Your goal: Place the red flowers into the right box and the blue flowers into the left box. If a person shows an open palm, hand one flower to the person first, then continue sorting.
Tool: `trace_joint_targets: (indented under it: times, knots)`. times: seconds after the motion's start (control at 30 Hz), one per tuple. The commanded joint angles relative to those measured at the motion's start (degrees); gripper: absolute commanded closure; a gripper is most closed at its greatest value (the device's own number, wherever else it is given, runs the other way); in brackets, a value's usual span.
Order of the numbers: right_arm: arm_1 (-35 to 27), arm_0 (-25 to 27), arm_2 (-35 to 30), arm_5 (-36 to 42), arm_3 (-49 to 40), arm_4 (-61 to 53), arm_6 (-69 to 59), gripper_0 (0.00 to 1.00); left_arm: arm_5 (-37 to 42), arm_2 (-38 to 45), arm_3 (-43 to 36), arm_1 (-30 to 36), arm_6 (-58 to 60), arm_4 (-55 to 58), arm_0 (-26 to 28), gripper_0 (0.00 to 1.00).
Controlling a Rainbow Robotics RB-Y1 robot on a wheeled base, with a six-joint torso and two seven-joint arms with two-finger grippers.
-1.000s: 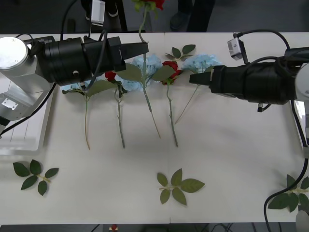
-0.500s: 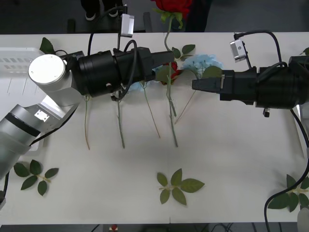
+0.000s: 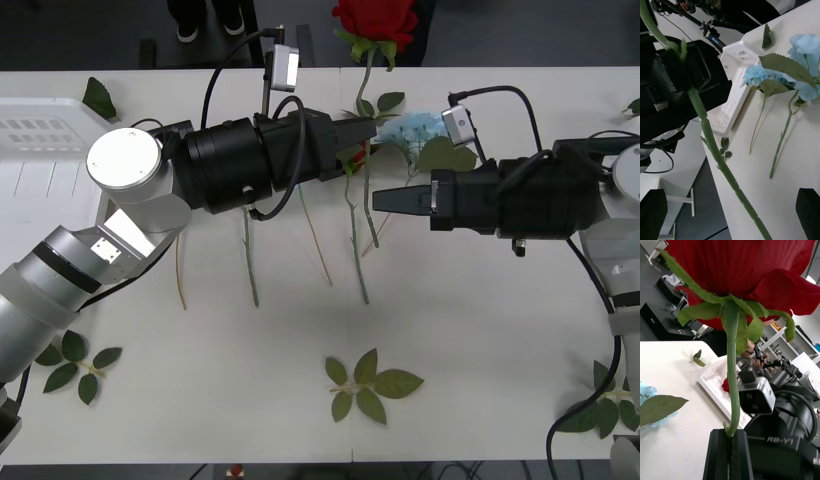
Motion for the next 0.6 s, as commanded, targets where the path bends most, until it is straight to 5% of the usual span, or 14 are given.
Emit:
trace_joint_targets:
  times: [0.03,0.13,0.27,0.43,0.6]
  knots:
    - [0.2,-2.61,2.76,-2.61,-0.42,0.23,1.38,0.0,-0.23,0.66,-0.91,-0.03,-1.97,0.12,-0.44,0.99]
    - [0.11,-2.61,5.22,-5.51,-0.42,0.23,1.64,0.03,-0.14,0.66,-0.91,-0.03,-2.06,0.29,-0.44,0.98]
    - [0.2,-2.79,7.24,-8.41,-0.42,0.23,1.82,0.32,-0.23,0.66,-0.91,0.15,-2.24,0.64,-0.44,0.99]
    - [0.11,-2.79,7.51,-8.85,-0.42,0.23,1.9,0.97,-0.23,0.74,-0.91,0.41,-2.33,0.91,-0.44,0.98]
    - [0.11,-2.97,7.33,-9.03,-0.42,0.23,1.73,1.0,-0.23,0.66,-0.91,0.68,-2.41,1.26,-0.44,0.99]
